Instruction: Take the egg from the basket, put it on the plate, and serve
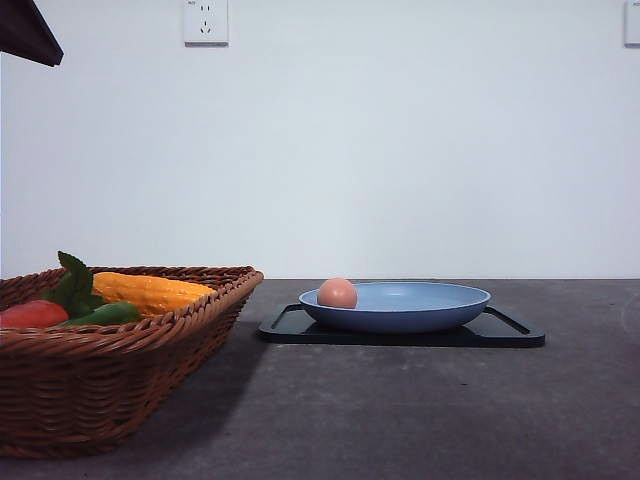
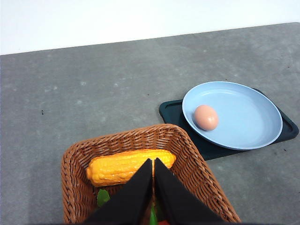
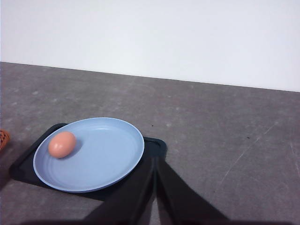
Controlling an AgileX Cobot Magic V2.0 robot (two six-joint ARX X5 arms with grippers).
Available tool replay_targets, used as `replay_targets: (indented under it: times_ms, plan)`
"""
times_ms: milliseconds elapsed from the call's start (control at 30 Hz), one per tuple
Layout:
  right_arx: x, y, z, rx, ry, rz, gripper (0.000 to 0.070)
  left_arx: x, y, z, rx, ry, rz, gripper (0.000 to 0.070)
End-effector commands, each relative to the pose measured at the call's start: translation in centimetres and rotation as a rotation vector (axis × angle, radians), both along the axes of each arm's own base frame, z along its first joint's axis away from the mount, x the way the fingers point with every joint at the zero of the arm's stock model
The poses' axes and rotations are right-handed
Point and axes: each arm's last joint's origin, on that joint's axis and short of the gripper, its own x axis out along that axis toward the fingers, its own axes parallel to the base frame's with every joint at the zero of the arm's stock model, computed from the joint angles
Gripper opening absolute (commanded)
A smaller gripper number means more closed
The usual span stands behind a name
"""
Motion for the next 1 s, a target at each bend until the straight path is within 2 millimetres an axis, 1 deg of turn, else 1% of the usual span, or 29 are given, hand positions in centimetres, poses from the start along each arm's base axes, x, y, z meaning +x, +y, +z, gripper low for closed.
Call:
replay_targets:
  times_ms: [0,167,267,400,467,567,633,700,833,967]
  plan:
    - [-0.1,0.0,0.4,0.019,-0.016,-0.013,0.0000,0.1,-0.1,0.4,-0.013,-0.013,-0.003,0.0000]
    - [0.0,-0.2,0.4,0.009,-0.023,-0.104,0.0000,0.1,-0.1,0.4,-0.013,-0.013,-0.003,0.0000]
    - [0.0,-0.5,0.5,0.000,-0.030,-0.180,0.0000,-0.4,0.2,0.7,-0.024,-0.030,-0.005,0.0000]
    - [0.0,-0.8,0.5,-0.013,-0.040,-0.302,0.0000,-1.8,1.5,1.8,-0.071,-0.108,0.016,0.0000]
    - [-0.1,-1.0,0.5,-0.018,-0.048,-0.368,0.0000,-2.8,2.4,2.3,-0.056,-0.173,0.034,0.0000]
    - [-0.3,-1.4,0.7,-0.020,-0.064,-0.471,0.0000,-4.0,4.1,2.6,-0.075,-0.248,0.112,0.0000]
    - [-0.5,-1.7,0.8,-0.019,-0.076,-0.537,0.0000,-4.6,5.0,2.0,-0.079,-0.276,0.181,0.0000]
    - [-0.8,-2.0,0.9,-0.015,-0.088,-0.604,0.0000,-5.0,5.8,0.9,-0.072,-0.288,0.256,0.0000]
    - [-1.3,-2.6,1.1,-0.004,-0.112,-0.725,0.0000,-5.2,7.0,-2.2,-0.053,-0.285,0.388,0.0000]
    - [-1.9,-3.2,1.3,0.016,-0.135,-0.831,0.0000,-5.4,7.7,-5.3,-0.048,-0.274,0.468,0.0000]
